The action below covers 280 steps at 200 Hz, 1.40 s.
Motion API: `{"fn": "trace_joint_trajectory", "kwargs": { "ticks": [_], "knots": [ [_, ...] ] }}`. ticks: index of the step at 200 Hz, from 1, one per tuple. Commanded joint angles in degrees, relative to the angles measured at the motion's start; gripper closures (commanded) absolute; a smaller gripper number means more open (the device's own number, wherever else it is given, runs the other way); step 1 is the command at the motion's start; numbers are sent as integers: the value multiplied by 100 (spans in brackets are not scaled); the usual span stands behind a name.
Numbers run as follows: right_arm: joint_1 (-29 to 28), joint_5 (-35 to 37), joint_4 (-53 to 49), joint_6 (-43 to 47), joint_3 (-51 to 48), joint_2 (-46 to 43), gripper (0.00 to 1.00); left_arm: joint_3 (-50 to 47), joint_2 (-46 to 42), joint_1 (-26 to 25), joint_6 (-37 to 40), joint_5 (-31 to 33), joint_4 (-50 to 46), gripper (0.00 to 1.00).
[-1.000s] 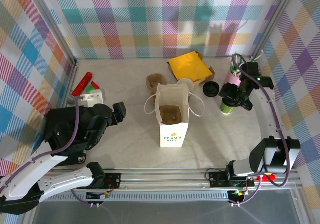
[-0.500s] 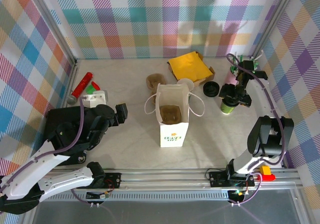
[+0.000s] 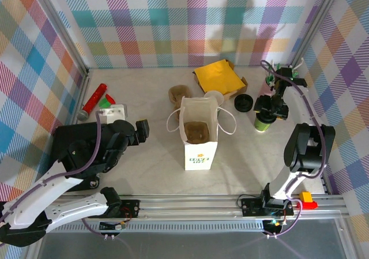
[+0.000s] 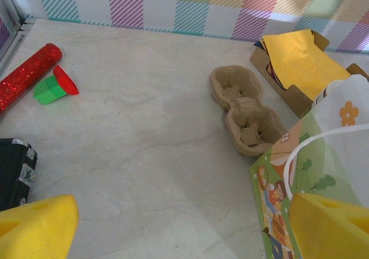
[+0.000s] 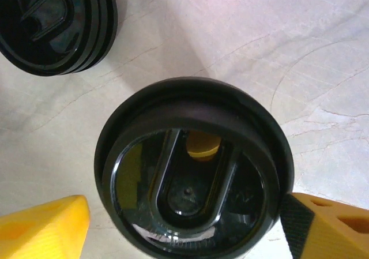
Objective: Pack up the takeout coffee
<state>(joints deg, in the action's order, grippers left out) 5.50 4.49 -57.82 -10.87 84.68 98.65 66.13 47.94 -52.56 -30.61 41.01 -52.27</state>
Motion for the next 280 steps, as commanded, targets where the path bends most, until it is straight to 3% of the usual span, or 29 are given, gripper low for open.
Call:
{"fn": "trace_joint_trajectory", "kwargs": {
  "ticks": [1,64,280],
  "knots": [
    [64,-12,-7,153,187,122,19,-58,31,69,81,-32,165,7],
    [67,39,-83,265,273,252,25,22,105,70,123,-59,158,7],
    [-71,173,-506,412,286,822,22,-64,76,88,93,-155,173,6]
  ]
}}
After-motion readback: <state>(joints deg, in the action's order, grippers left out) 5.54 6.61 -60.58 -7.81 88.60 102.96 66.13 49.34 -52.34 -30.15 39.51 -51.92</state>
